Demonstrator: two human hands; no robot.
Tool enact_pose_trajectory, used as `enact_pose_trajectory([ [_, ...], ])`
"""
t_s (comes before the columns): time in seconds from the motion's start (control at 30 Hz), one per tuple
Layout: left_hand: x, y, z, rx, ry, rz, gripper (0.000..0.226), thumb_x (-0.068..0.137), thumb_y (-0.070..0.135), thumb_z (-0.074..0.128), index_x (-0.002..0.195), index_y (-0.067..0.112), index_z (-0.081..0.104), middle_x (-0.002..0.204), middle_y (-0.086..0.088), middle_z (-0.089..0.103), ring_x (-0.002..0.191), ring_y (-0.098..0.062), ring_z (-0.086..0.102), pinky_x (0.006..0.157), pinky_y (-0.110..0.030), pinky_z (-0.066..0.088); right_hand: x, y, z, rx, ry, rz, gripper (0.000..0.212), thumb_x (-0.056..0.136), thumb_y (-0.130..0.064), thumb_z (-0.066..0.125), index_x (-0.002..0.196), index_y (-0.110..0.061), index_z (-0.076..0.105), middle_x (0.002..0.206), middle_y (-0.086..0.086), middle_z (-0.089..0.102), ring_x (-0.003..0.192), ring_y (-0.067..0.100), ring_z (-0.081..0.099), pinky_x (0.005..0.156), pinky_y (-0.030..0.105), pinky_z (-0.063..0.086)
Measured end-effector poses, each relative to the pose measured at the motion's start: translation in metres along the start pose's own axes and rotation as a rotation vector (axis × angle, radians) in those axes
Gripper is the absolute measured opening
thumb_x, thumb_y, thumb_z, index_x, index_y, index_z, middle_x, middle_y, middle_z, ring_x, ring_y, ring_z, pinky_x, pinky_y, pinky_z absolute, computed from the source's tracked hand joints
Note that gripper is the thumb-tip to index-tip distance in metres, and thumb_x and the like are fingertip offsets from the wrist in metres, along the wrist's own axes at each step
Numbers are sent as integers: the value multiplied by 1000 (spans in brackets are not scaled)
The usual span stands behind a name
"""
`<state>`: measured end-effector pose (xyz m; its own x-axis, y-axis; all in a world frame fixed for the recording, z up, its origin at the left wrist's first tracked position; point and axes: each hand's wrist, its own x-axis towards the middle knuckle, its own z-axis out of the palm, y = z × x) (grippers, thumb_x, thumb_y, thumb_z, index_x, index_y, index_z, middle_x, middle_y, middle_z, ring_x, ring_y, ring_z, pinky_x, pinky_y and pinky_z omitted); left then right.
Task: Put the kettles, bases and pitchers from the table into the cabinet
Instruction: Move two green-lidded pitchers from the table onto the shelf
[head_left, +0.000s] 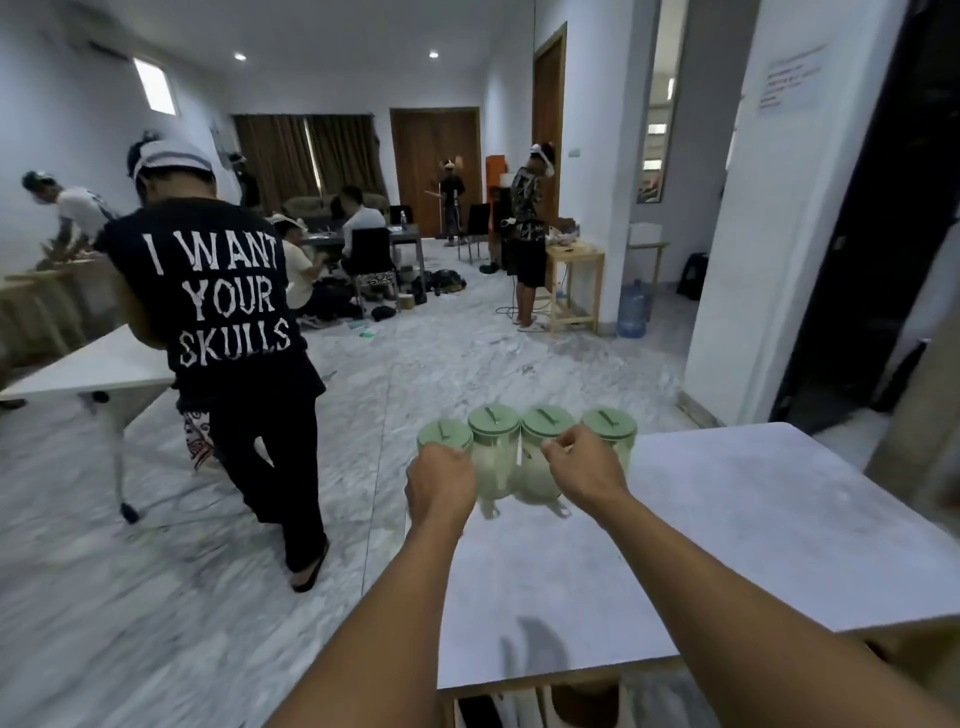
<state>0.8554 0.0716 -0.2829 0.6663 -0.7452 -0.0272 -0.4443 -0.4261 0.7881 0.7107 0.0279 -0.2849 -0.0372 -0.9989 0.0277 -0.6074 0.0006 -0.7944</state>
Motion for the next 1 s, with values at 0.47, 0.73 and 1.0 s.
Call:
enact_pose_trajectory([
  [0.47, 154, -56, 134, -148, -160, -303, 48, 72, 45, 70, 101, 7, 69, 98, -11, 73, 94, -32, 68, 78, -35, 56, 173, 36, 153, 35, -244, 277, 43, 79, -29, 74, 112, -5, 61, 110, 12, 70, 106, 33, 65, 86, 34, 50],
  [0.73, 184, -69, 148, -339, -163, -332, 25, 86, 36, 66, 100, 16, 71, 97, -8, 72, 92, -30, 66, 72, -29, 45, 199, 50, 191, 234, -303, 324, 42, 89, -33, 67, 112, 2, 62, 111, 22, 68, 89, 28, 60, 86, 43, 51],
  [1.0, 187, -65, 67, -371, -182, -142, 31, 92, 35, 58, 107, 11, 68, 104, -12, 70, 97, -33, 63, 84, -36, 50, 135, -7, 169, 426, -260, 325, 43, 93, -38, 64, 118, -4, 60, 127, 21, 62, 101, 27, 60, 83, 41, 51],
])
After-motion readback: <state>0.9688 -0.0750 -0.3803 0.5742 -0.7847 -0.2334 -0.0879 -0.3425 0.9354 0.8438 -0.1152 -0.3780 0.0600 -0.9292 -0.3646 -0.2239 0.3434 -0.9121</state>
